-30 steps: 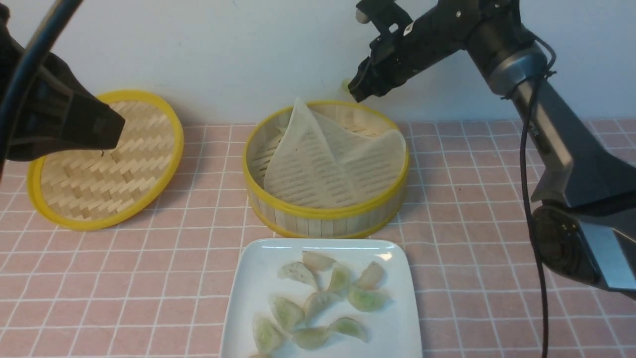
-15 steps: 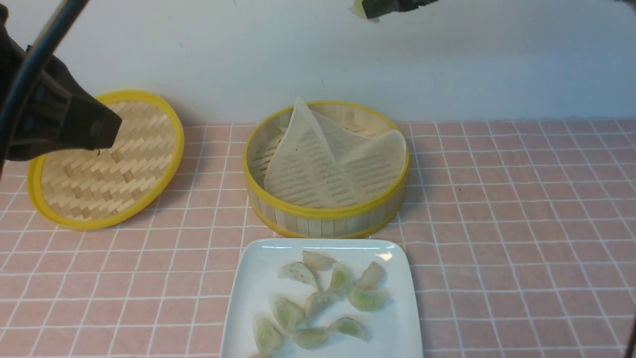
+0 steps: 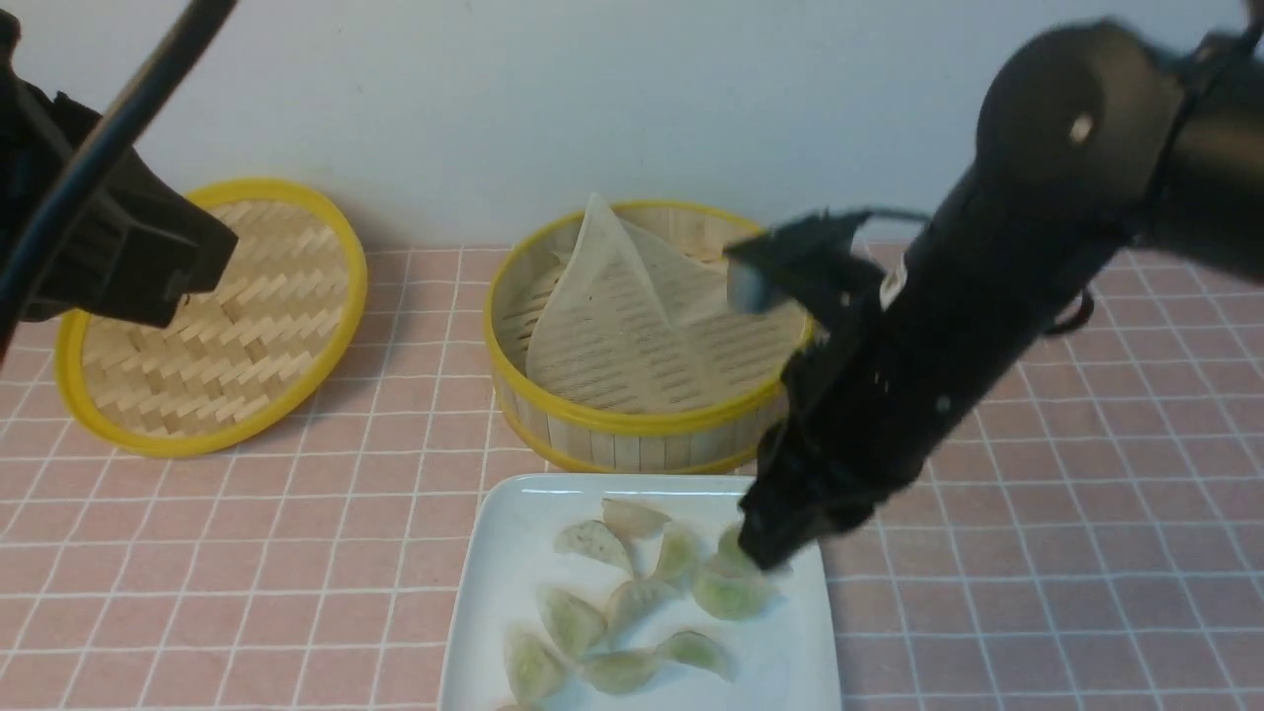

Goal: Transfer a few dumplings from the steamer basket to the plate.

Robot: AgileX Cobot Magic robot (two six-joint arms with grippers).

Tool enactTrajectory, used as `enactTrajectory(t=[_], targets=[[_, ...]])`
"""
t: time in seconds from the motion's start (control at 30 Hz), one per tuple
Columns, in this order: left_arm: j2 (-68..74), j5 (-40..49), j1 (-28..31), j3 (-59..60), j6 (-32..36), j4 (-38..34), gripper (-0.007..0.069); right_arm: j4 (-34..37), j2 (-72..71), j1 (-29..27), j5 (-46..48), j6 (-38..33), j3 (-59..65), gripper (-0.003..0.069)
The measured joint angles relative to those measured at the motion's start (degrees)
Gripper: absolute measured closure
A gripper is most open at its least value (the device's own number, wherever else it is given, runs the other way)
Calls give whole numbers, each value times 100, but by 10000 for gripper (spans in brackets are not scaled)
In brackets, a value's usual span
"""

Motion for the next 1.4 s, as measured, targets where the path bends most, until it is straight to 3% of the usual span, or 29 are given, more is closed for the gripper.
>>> enactTrajectory(t=[0.17, 0.33, 0.5, 0.6, 0.73, 0.83, 1.03, 1.27, 1.4], targets=[[0, 0, 0, 0, 116, 16, 631, 6, 330, 200, -615, 75, 440, 571], [0, 0, 0, 0, 190, 29, 631, -45, 655, 219, -828, 290, 473, 408], [0, 0, 0, 0, 190, 35, 631, -130, 650, 219, -604, 627, 384, 300], [0, 0, 0, 0, 190, 35, 631, -297, 388, 219, -270, 943, 227, 360], [0, 0, 0, 90, 190, 39, 631, -856, -770, 219, -125, 1484, 133, 586], [-5, 0, 0, 284, 190, 33, 631, -1460, -1811, 219, -172, 2004, 133, 655], [0, -37, 0, 715, 190, -222, 631, -2448, -4416, 219, -1225, 2798, 796, 673], [0, -637, 0, 942, 190, -608, 631, -3855, -7695, 219, -3586, 3579, 3298, 673], [4, -838, 0, 973, 194, -632, 631, -5211, -9081, 219, -4377, 4943, 4600, 673]])
